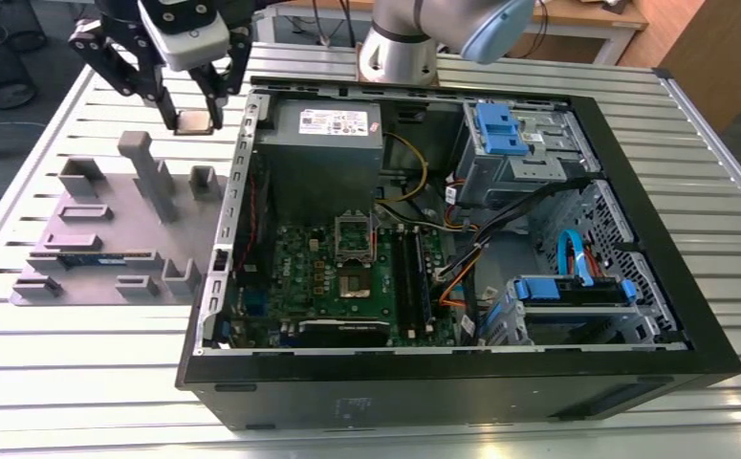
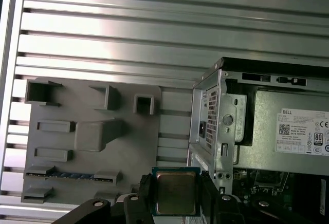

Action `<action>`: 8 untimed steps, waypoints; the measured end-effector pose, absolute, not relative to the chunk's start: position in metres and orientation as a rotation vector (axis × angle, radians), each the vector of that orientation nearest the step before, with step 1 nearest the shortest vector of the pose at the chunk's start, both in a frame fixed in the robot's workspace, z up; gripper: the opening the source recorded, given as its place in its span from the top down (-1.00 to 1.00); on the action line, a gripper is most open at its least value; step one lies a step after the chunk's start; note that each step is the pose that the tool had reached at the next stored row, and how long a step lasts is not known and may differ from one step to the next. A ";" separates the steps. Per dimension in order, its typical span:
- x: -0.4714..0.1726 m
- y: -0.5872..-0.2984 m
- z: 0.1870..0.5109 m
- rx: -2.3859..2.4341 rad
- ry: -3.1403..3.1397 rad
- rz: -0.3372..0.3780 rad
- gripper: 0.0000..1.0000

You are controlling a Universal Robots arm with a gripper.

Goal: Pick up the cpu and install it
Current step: 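Pick up the cpu and move it towards the insertion slot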

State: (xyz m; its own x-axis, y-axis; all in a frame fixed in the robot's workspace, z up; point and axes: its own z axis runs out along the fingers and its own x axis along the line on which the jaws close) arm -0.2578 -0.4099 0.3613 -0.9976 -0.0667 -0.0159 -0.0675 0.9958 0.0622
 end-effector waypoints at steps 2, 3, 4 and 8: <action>-0.253 -0.410 0.361 -0.105 3.125 0.098 0.06; -0.251 -0.410 0.361 -0.105 3.125 0.098 0.06; -0.250 -0.410 0.361 -0.105 3.125 0.098 0.06; -0.242 -0.410 0.361 -0.105 3.125 0.098 0.06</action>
State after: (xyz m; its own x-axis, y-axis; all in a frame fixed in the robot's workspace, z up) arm -0.2419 -0.4098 0.3608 -0.9977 -0.0666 -0.0158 -0.0674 0.9958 0.0621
